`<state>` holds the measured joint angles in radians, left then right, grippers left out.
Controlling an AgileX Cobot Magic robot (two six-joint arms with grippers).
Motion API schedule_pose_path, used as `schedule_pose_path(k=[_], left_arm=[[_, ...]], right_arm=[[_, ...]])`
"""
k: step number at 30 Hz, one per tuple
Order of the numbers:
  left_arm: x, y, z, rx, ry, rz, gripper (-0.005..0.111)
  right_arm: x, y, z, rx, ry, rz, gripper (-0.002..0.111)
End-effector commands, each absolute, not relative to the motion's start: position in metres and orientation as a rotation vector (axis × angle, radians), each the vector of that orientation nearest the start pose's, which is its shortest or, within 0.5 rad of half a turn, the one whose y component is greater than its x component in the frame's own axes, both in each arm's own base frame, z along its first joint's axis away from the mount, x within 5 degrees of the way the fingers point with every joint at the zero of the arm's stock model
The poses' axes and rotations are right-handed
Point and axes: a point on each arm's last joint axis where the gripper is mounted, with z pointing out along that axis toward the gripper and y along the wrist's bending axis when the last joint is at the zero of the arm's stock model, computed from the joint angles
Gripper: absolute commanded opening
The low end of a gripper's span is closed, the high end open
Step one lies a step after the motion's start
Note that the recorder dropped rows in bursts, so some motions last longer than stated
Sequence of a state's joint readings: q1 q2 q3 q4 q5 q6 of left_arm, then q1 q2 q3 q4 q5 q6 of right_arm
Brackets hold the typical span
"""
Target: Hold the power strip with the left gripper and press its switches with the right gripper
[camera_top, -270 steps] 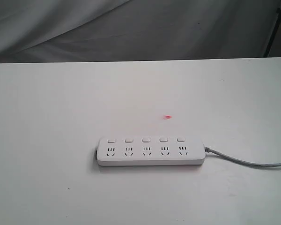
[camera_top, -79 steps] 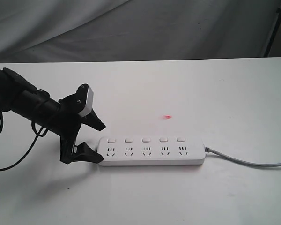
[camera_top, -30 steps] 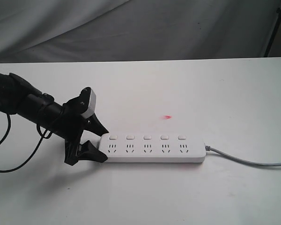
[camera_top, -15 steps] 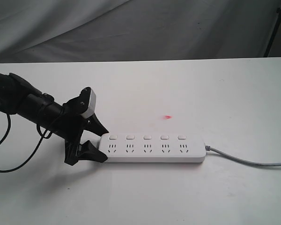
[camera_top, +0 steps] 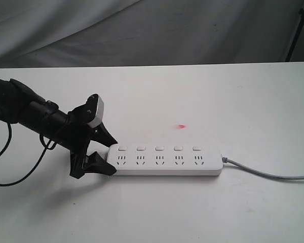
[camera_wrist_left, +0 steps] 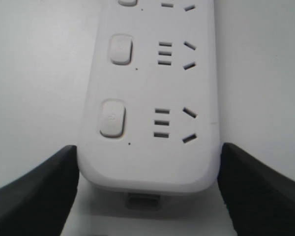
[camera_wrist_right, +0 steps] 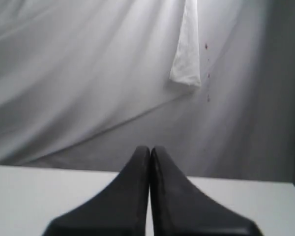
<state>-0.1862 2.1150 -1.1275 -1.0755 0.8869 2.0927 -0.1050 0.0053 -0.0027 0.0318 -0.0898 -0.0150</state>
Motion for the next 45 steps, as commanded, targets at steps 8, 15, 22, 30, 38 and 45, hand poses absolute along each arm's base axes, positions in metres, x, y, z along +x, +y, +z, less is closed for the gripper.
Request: schedule_pose_path(k=[8,15,22,30,38,45], left_arm=[[0.347,-0.129,0.094,1.69,1.893,-0.747,0.0],[0.347,-0.129,0.094,1.69,1.893,-0.747,0.0],[0.347,-0.129,0.094,1.69,1.893,-0.747,0.0],[0.347,-0.129,0.094,1.69,1.893,-0.747,0.0],[0.347,-0.129,0.094,1.69,1.893,-0.747,0.0],[0.347,-0.129,0.094,1.69,1.893,-0.747,0.0]], right_arm=[[0.047,-0.006,0.245,0.079,1.119,-0.077,0.0],[0.047,-0.006,0.245,0.079,1.119,-0.077,0.0],[0.046,-0.006,0.246,0.081,1.1,-0.077,0.0],[0.04,-0.007,0.261,0.213,0.959,0.144,0.0],[0.04,-0.005,0.329,0.23,1.094,0.167,0.0],[0.084,-0.009,0.373,0.239,1.242,0.147,0.0]])
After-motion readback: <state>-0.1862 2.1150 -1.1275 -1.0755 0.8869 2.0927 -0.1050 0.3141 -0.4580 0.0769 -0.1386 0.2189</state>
